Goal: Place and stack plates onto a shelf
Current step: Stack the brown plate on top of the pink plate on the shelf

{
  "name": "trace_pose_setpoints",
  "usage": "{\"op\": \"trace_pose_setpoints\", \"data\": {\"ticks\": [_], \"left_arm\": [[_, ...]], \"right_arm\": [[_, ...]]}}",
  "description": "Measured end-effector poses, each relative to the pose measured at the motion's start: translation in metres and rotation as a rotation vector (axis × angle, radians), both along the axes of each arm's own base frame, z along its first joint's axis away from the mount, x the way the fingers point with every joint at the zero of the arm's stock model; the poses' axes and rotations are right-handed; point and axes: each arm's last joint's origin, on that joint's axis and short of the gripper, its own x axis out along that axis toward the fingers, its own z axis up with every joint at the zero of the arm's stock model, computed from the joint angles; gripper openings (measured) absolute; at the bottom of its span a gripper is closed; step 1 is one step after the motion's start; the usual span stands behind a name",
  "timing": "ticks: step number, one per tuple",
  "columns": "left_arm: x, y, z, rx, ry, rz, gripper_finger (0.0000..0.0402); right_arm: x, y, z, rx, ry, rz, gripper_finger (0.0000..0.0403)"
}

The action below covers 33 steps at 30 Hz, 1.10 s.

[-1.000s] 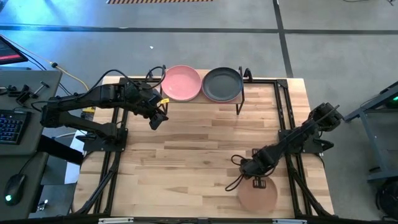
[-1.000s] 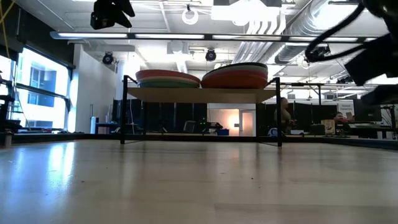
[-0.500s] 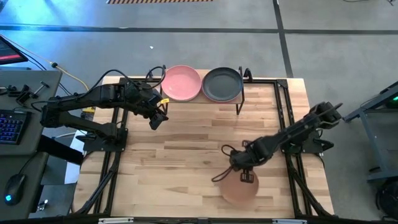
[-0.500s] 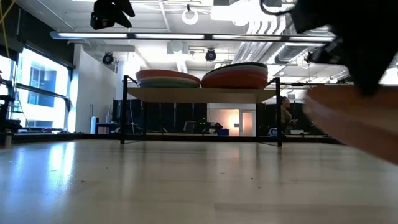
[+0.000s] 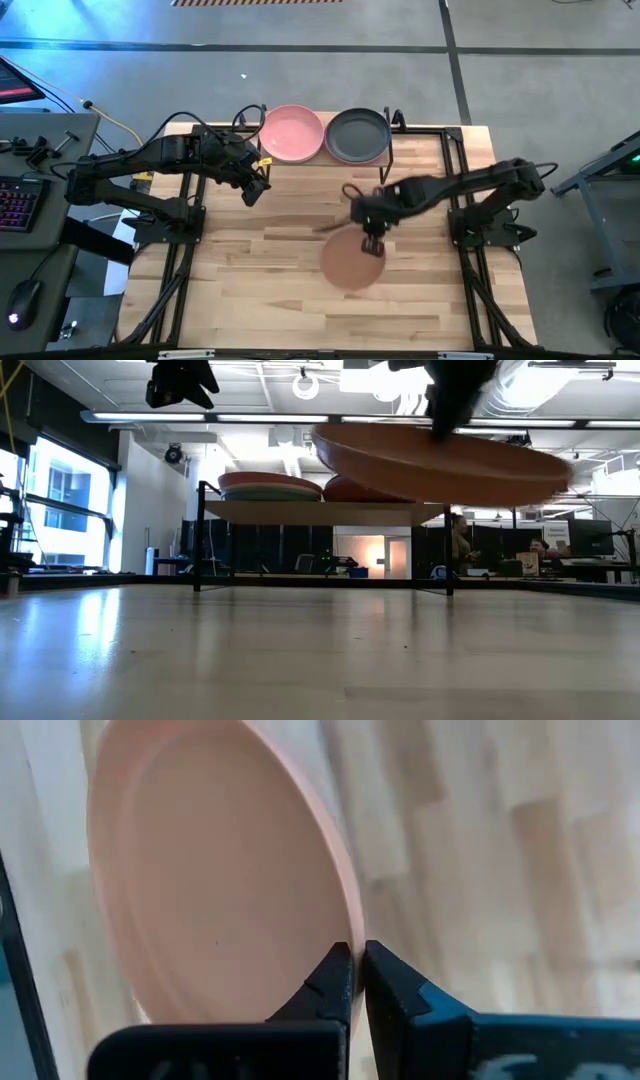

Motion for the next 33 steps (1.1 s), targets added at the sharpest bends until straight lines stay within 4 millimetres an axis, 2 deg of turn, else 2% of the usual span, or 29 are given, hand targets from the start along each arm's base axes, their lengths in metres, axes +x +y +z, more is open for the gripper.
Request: {"op": "trace_pose_setpoints", "data": {"ticks": [10, 17, 20, 26, 33], "left_arm": [[0.004, 0.005, 0.004, 0.011, -0.061, 0.022, 0.0117], [0.009, 0.017, 0.013, 0.054, -0.178, 0.088, 0.0117], [0.010, 0.024, 0.016, 0.098, -0.210, 0.155, 0.0117], [0.008, 0.040, 0.022, 0.187, -0.257, 0.301, 0.0117], [0.007, 0.055, 0.032, 0.303, -0.331, 0.409, 0.0117]], "right_arm": [[0.012, -0.087, 0.057, -0.087, -0.215, -0.094, 0.0000], [0.007, -0.155, 0.102, -0.208, -0.466, -0.221, 0.0000], [0.002, -0.181, 0.115, -0.257, -0.569, -0.298, 0.0000], [-0.008, -0.220, 0.126, -0.351, -0.685, -0.415, 0.0000], [0.006, -0.245, 0.120, -0.366, -0.791, -0.478, 0.0000]]}}
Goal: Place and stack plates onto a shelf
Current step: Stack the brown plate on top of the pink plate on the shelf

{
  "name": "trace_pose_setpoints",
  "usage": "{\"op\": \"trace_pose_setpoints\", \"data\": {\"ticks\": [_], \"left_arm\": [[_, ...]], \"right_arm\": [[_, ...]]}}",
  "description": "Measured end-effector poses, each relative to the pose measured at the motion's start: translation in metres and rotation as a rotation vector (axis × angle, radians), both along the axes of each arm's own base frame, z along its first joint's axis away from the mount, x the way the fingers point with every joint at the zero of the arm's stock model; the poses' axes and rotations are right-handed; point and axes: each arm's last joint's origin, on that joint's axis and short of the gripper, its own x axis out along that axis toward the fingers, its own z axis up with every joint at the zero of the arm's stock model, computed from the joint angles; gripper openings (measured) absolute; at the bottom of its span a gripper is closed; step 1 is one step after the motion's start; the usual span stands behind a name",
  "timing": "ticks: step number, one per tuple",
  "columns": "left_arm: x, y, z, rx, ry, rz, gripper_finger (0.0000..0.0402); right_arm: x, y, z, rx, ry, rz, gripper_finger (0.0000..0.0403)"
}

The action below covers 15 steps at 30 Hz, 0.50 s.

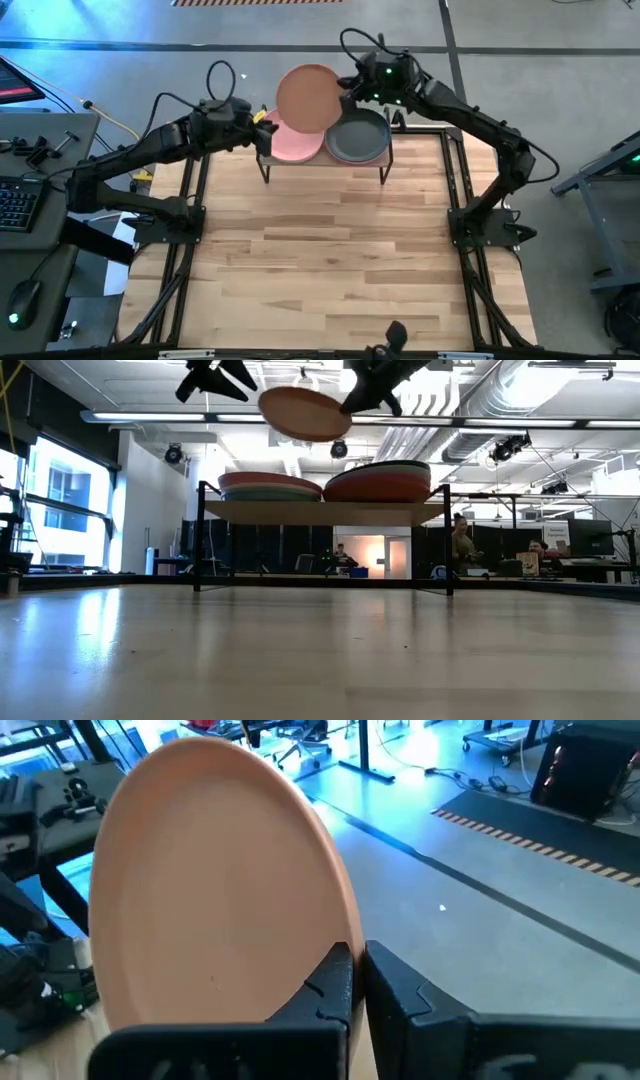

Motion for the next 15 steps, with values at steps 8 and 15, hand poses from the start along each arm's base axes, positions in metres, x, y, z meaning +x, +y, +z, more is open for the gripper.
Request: {"op": "trace_pose_setpoints", "data": {"ticks": [8, 15], "left_arm": [[-0.004, 0.017, 0.001, 0.059, 0.020, 0.060, 0.0117], [0.000, 0.031, -0.009, 0.043, 0.078, 0.093, 0.0117]], "right_arm": [[0.018, -0.008, -0.021, 0.095, -0.003, -0.014, 0.0000], [0.035, -0.006, -0.039, 0.143, 0.020, -0.003, 0.0000]]}}
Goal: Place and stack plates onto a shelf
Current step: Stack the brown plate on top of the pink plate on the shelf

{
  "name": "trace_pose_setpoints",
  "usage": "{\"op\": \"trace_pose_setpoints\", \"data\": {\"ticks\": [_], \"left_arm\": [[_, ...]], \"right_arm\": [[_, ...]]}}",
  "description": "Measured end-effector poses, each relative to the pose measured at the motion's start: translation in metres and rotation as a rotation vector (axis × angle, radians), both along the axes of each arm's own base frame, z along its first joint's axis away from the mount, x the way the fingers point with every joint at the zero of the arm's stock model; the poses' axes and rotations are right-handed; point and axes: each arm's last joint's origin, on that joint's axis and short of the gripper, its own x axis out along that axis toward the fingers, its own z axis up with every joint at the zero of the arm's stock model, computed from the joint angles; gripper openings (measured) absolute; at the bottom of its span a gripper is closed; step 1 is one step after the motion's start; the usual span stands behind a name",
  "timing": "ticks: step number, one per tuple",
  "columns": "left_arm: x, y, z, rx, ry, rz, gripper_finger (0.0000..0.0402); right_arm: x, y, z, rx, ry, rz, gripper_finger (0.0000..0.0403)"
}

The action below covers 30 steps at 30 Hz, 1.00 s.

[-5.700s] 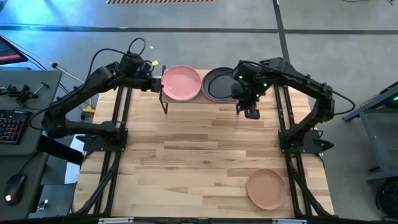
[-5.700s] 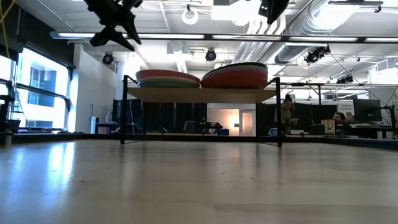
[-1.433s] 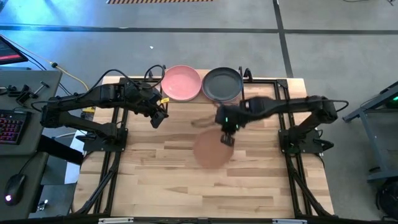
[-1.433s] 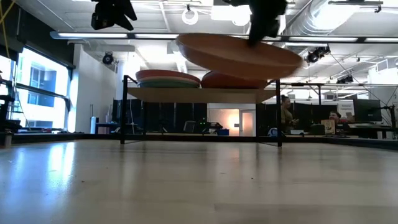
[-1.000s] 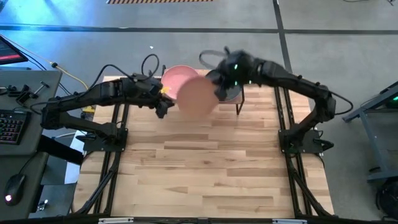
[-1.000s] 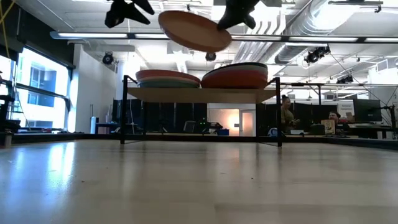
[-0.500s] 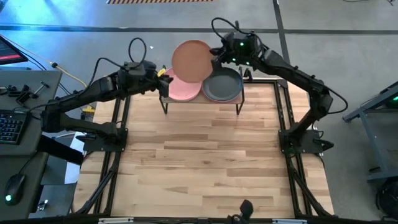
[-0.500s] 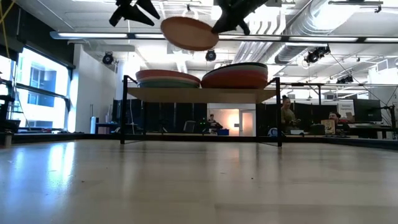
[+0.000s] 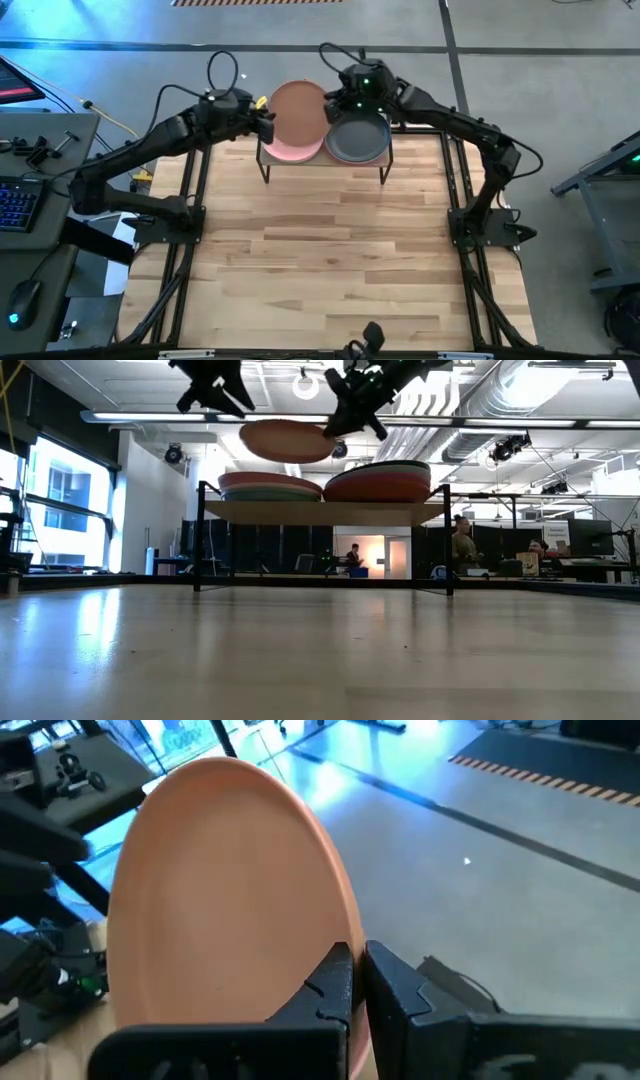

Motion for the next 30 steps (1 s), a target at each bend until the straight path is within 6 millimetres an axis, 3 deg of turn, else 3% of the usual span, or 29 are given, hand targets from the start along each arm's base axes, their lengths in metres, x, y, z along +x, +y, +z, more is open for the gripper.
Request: {"op": "trace_pose_setpoints", "data": {"ticks": [18, 30], "left_arm": [[0.014, 0.010, -0.028, -0.101, 0.152, 0.028, 0.0117], [0.010, 0.013, -0.031, -0.128, 0.183, 0.064, 0.0117]], "right_arm": [[0.024, 0.001, -0.029, 0.047, 0.043, 0.044, 0.0000], [0.028, 0.002, -0.031, 0.010, 0.062, 0.075, 0.0000]]}}
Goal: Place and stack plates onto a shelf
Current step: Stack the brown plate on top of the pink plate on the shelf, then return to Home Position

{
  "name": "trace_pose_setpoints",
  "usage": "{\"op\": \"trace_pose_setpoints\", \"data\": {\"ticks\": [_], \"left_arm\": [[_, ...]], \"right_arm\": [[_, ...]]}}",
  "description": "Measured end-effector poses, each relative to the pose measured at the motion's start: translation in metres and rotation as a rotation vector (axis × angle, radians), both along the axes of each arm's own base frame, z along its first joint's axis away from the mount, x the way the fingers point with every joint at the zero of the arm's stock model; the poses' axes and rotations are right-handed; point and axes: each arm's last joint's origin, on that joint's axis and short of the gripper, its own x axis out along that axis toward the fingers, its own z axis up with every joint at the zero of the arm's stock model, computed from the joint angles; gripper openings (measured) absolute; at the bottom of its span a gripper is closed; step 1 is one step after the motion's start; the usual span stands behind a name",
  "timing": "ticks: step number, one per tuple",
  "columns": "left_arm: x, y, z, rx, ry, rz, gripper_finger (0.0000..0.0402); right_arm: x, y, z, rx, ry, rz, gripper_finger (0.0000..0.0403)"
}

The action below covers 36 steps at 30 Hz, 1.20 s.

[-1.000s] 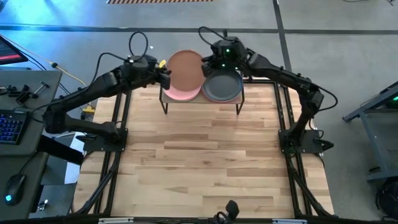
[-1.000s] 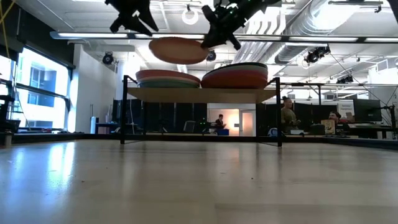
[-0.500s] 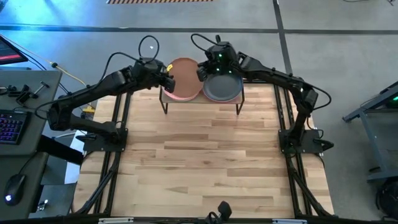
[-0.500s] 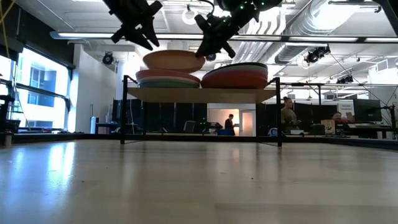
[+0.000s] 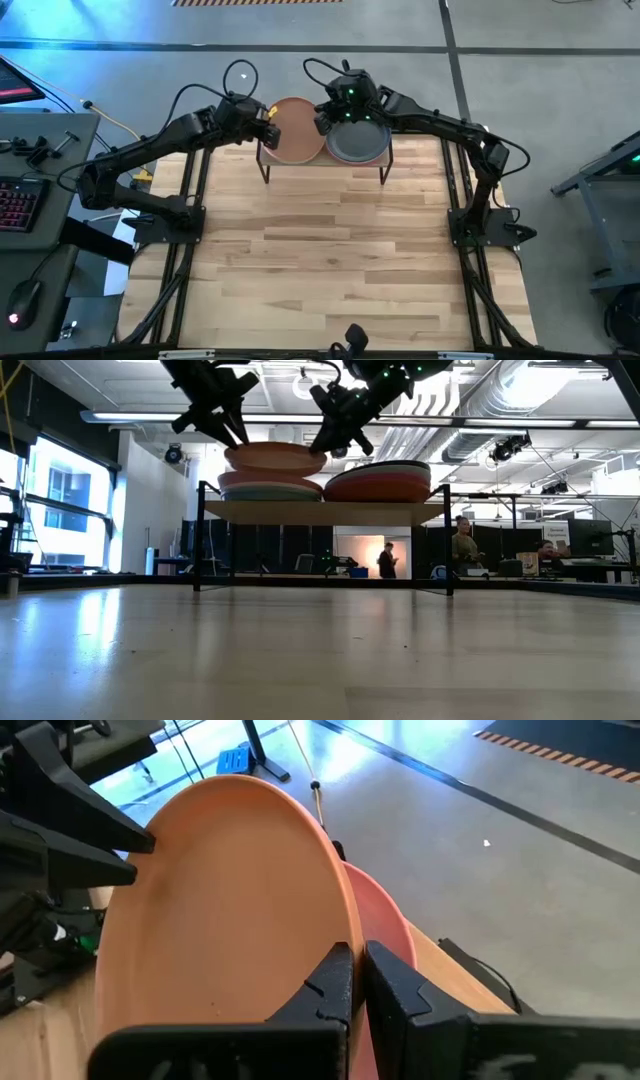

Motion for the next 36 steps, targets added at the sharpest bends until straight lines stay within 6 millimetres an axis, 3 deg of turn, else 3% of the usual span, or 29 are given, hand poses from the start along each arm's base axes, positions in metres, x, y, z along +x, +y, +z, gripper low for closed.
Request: {"op": "trace_pose_setpoints", "data": {"ticks": [9, 23, 32, 36], "left_arm": [[0.000, 0.000, 0.000, -0.002, -0.001, 0.003, 0.0117], [-0.002, -0.001, 0.000, -0.002, 0.022, -0.017, 0.0117], [-0.021, -0.015, 0.019, 0.026, -0.049, -0.131, 0.0117], [-0.037, -0.026, 0.033, 0.085, -0.081, -0.171, 0.0117]], "right_arm": [[0.009, -0.004, -0.015, 0.023, 0.023, 0.004, 0.0031], [0.007, -0.010, -0.012, 0.012, 0.011, -0.010, 0.0090], [-0.010, 0.001, 0.050, 0.012, -0.007, 0.201, 0.0092], [-0.026, 0.019, 0.079, -0.045, 0.009, 0.276, 0.0092]]}}
